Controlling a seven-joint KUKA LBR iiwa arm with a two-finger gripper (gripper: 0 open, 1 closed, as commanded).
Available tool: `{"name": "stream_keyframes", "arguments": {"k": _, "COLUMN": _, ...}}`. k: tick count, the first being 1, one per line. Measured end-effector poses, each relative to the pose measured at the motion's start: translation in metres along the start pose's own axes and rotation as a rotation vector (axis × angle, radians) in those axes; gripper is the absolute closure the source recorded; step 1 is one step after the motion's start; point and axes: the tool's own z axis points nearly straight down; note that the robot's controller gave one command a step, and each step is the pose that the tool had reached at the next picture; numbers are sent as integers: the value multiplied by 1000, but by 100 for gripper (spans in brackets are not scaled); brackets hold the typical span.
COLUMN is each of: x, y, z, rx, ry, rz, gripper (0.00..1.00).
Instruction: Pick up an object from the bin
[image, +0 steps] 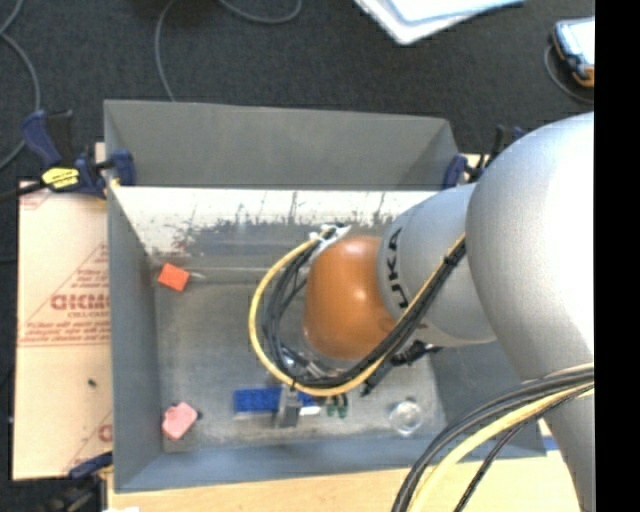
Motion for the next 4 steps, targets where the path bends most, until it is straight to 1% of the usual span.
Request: {"name": "stream_keyframes", "arguments": {"k": 4, "x": 0, "y": 0, "z": 0, "rx": 0, "ry": 0, "rz": 6, "gripper": 100}}
